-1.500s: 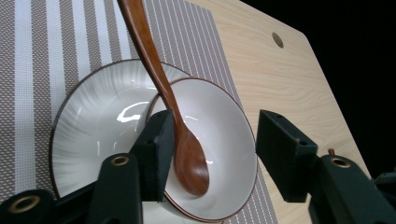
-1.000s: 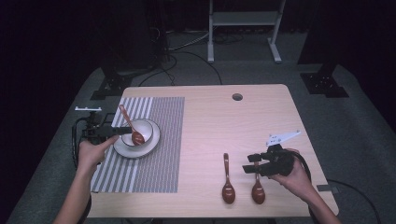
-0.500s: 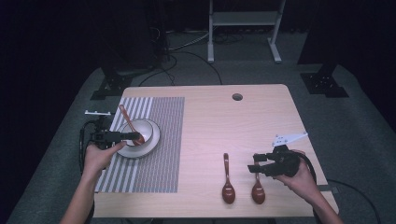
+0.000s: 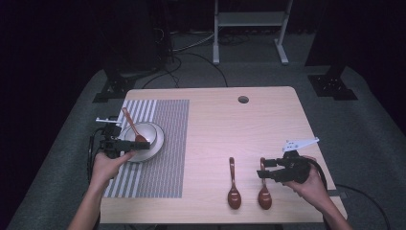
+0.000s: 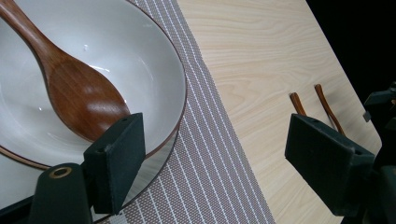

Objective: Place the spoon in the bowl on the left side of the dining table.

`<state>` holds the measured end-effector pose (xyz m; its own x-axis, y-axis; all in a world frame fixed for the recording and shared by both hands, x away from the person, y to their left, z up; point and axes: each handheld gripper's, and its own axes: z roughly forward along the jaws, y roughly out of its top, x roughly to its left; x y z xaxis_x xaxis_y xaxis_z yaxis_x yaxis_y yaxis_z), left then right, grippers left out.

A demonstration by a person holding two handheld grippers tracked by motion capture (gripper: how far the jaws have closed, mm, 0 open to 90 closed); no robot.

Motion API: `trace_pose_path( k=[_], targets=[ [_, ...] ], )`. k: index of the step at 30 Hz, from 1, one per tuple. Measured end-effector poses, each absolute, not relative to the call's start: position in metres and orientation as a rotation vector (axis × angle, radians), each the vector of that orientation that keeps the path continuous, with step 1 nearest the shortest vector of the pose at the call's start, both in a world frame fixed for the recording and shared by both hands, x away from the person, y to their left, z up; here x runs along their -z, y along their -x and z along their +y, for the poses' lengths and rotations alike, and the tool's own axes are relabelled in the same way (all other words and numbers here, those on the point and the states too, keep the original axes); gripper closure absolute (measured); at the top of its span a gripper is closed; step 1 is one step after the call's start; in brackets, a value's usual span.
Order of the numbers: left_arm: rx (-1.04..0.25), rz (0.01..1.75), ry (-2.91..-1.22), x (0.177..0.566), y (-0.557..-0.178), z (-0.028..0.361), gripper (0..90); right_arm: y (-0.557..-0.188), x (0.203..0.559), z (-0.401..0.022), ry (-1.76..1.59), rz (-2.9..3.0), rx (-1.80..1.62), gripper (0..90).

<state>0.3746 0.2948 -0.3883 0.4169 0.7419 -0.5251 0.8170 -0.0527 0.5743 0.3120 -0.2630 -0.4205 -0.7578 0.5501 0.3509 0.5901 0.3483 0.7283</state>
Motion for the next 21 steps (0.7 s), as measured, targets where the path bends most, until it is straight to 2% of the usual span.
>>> trace_pose_path(
  k=[18,19,21],
  targets=[
    [0.13,1.278,-1.819,0.392,-0.362,0.271,15.8,-0.305,0.429,-0.276,1.135,-2.501,1.449,36.3],
    [0.144,1.275,-1.822,0.393,-0.361,0.269,11.6,-0.305,0.43,-0.277,1.14,-2.497,1.451,36.3],
    [0.147,1.256,-1.846,0.394,-0.36,0.263,10.5,-0.304,0.432,-0.28,1.148,-2.496,1.453,36.1]
  ],
)
